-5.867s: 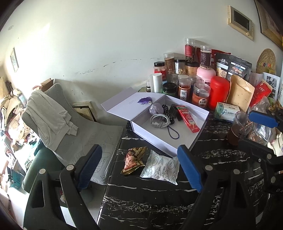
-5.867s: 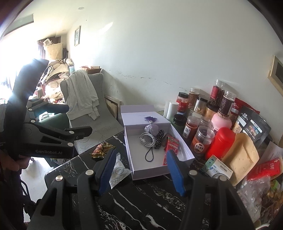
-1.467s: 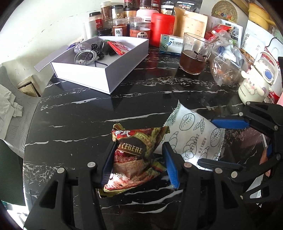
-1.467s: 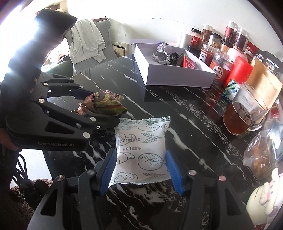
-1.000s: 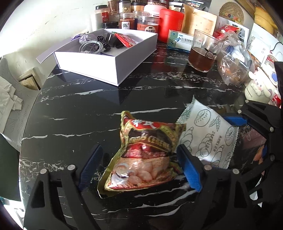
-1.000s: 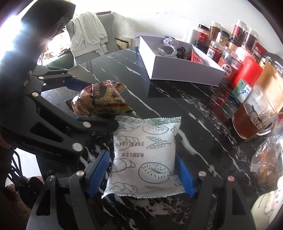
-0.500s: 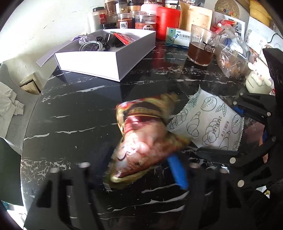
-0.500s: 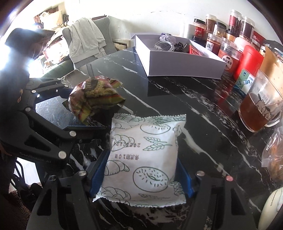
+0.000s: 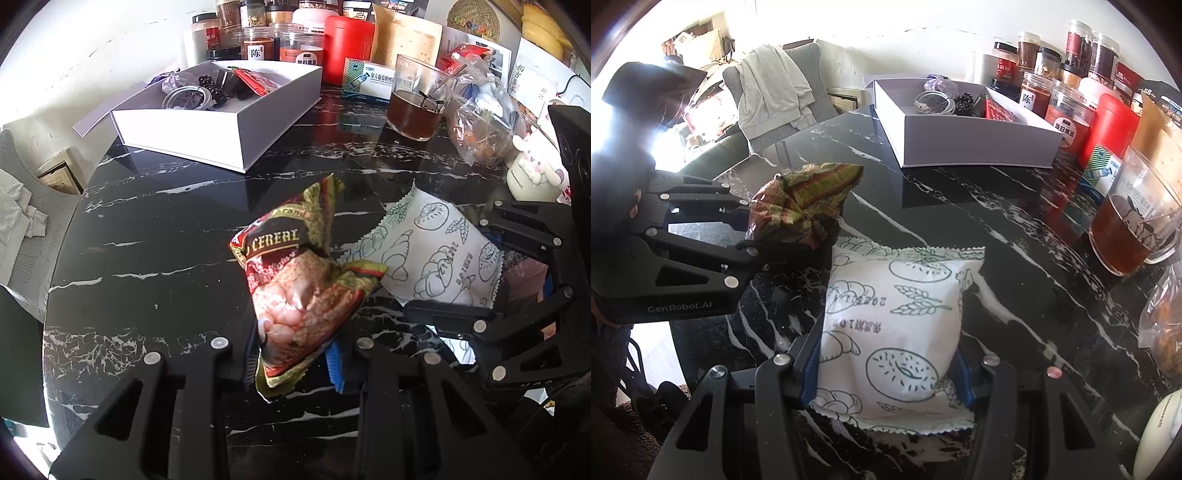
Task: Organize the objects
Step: 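Lift the cereal bag with the left gripper while the right gripper lifts the pastry packet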
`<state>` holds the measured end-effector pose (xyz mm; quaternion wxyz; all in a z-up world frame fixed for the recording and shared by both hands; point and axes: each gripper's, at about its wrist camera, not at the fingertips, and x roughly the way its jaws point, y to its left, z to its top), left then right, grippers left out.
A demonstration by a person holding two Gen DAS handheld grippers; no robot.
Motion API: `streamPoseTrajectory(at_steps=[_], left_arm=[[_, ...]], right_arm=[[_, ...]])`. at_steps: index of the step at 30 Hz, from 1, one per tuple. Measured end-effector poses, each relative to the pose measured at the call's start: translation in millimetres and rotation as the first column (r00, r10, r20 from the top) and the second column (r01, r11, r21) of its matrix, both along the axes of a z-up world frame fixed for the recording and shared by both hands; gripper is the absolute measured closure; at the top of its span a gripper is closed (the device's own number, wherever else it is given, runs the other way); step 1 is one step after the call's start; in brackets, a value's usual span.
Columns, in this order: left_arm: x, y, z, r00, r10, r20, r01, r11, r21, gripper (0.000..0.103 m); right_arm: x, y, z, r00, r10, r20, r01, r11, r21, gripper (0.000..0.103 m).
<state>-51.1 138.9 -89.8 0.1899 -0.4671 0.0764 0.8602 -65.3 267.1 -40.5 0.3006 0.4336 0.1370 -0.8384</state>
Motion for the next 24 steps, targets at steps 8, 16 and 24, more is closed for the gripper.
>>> streamPoseTrajectory(at_steps=[8,16,24], left_arm=[[0.0,-0.5,17.0,1.0,0.007,-0.026,-0.008,1.0,-0.014,0.074],[-1.9,-4.1,50.6,0.996,0.025,-0.081,-0.027,0.999,-0.027,0.075],[-5.8,-6.7,92.7,0.989,0.042,-0.143,-0.045,0.999,-0.021,0.074]], right_arm=[[4.1,1.0,17.0,1.0,0.001,-0.017,-0.001,1.0,-0.01,0.046],[6.3,3.4,48.1,0.998,0.001,-0.058,-0.002,1.0,-0.028,0.046],[3.9,3.1,84.9,0.992,0.007,-0.127,-0.013,0.999,-0.042,0.046]])
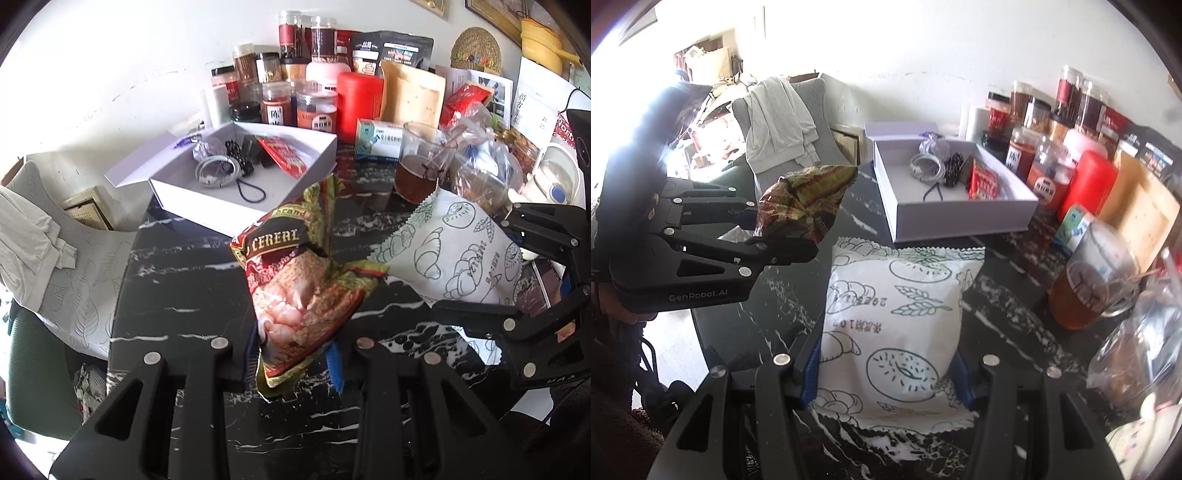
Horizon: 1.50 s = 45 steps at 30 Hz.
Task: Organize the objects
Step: 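Lift the cereal bag with the left gripper while the right gripper lifts the pastry packet, then carry the cereal bag in the left gripper while the right gripper carries the pastry packet over the box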
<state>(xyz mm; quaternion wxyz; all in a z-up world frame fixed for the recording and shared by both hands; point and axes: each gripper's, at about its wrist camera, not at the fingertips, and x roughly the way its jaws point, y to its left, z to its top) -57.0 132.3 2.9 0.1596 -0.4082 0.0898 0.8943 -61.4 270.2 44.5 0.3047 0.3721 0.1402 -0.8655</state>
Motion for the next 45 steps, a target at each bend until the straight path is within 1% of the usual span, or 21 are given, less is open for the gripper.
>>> streamPoseTrajectory(at_steps=[6,10,13,16,23,28,35,45], left_arm=[[-10.8,1.1,24.8,0.999,0.007,-0.034,-0.007,1.0,-0.016,0.074],[-20.6,2.8,35.8,0.999,0.002,-0.045,-0.003,1.0,-0.022,0.074],[-29.5,5.9,39.7,0.999,-0.007,-0.05,0.005,0.999,-0.041,0.074],[-41.9,6.2,43.2,0.999,-0.012,-0.051,0.01,0.999,-0.042,0.074],[-80.3,5.0,41.1,0.999,-0.012,-0.042,0.01,0.999,-0.039,0.074],[-114.7,0.7,36.7,1.0,-0.012,-0.026,0.012,1.0,-0.02,0.074],[-162.7,-2.6,32.9,0.999,-0.02,-0.038,0.019,0.999,-0.033,0.074],[-229.1,-11.7,21.4,0.999,-0.022,-0.033,0.021,0.999,-0.039,0.074]], right_arm=[[-5.3,-2.9,25.4,0.999,0.022,-0.049,-0.022,1.0,0.003,0.046],[-13.3,-4.4,34.2,0.998,0.039,-0.058,-0.04,0.999,-0.004,0.046],[-21.8,-5.5,38.0,0.997,0.037,-0.067,-0.037,0.999,-0.001,0.046],[-32.8,-5.9,40.4,0.997,0.032,-0.071,-0.032,0.999,-0.002,0.046],[-65.2,-8.7,41.6,0.997,0.026,-0.072,-0.027,1.0,-0.006,0.046],[-94.2,-14.4,39.8,0.998,0.02,-0.066,-0.021,1.0,-0.012,0.046],[-135.1,-25.2,37.3,0.998,0.016,-0.062,-0.017,1.0,-0.013,0.046],[-193.5,-27.4,30.0,0.998,-0.01,-0.059,0.009,1.0,-0.017,0.046]])
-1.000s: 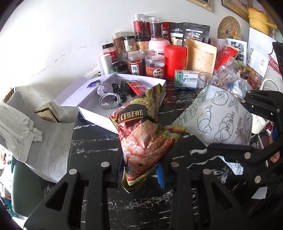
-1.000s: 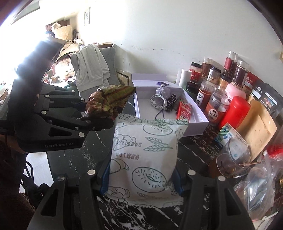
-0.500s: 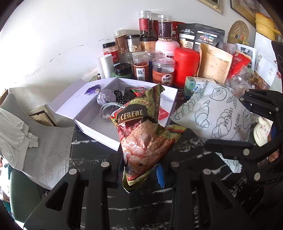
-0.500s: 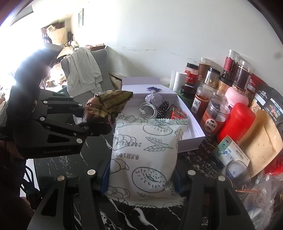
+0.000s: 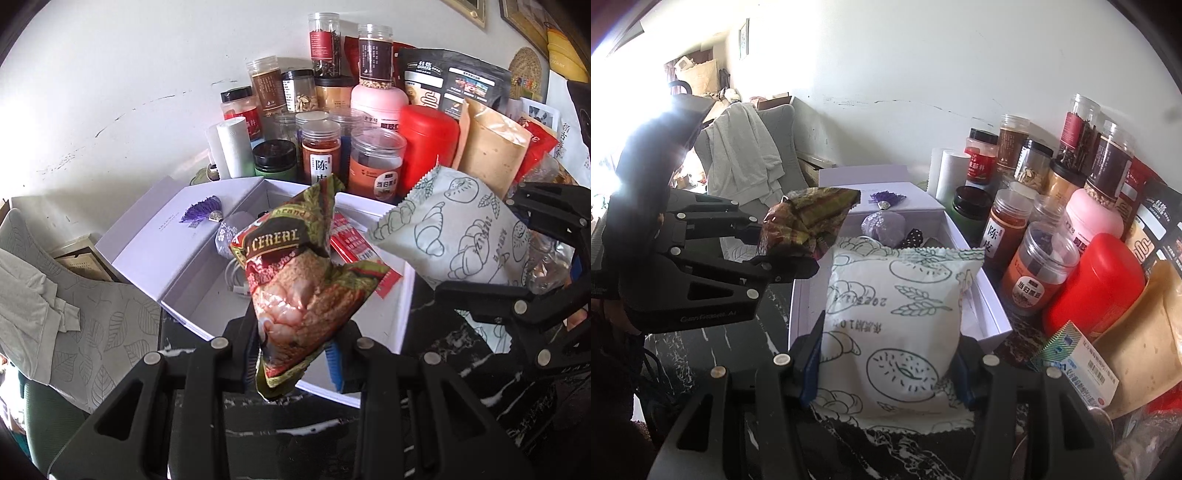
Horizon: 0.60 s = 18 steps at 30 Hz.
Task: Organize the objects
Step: 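Carry the cereal bag in the left gripper while the right gripper carries the pastry packet over the box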
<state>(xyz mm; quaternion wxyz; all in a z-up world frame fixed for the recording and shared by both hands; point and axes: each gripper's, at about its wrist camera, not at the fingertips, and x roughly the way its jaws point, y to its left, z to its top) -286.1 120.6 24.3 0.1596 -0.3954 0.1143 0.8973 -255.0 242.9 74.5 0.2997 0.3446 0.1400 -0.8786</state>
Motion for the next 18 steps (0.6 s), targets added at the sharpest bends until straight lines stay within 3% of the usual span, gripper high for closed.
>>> streamPoseTrajectory(at_steps=[18], left_arm=[[-82.5,4.2,-21.4,1.0,-0.015,-0.01,0.014,0.999,-0.041,0.074]], right_arm=[[-74.7,-15.8,-12.6,0.999,-0.037,0.022,0.037,0.999,-0.018,0.046]])
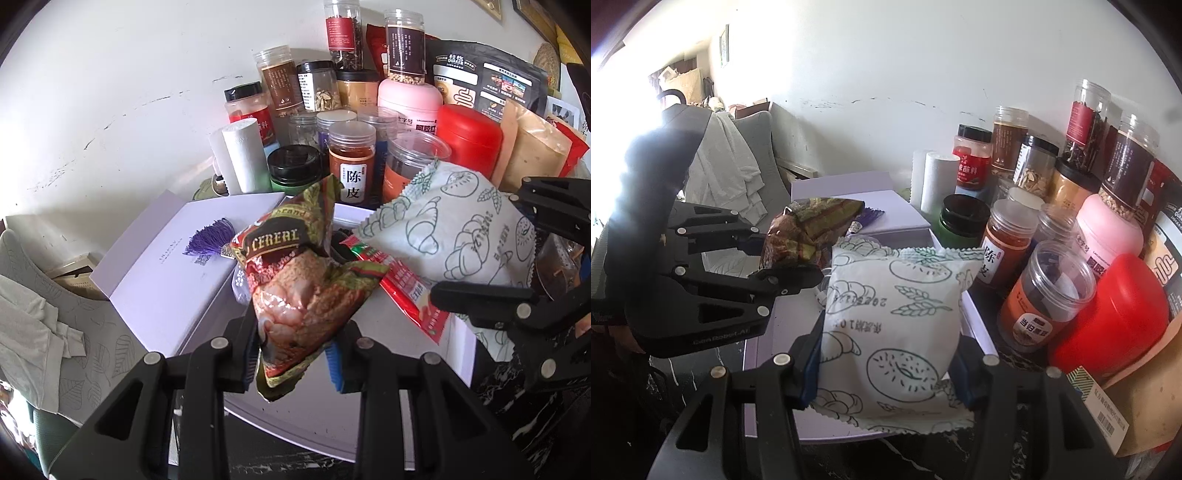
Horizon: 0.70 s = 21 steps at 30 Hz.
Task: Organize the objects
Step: 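Carry the cereal bag in the left gripper while the right gripper carries the pastry packet over the box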
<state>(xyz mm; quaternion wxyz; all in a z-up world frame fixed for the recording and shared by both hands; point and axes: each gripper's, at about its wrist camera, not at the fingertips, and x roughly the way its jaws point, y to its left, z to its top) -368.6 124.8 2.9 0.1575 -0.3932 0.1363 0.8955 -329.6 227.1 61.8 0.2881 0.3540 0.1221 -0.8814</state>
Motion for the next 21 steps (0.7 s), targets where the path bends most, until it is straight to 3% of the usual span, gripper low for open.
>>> streamPoseTrajectory(at_steps=[10,21], left_arm=[[-33.5,4.2,-27.5,0.999,-0.006,0.046,0.007,1.0,-0.019,0.074],[-44.9,7.5,-52.3,0.997,-0.005,0.083,0.008,0.999,-0.044,0.074]], right_arm=[[-30.9,-5.6,-16.3,1.0,-0.015,0.025,0.015,1.0,0.0,0.046],[-46.4,2.5,-36.2,0.996,-0.044,0.074,0.044,0.999,0.005,0.046]])
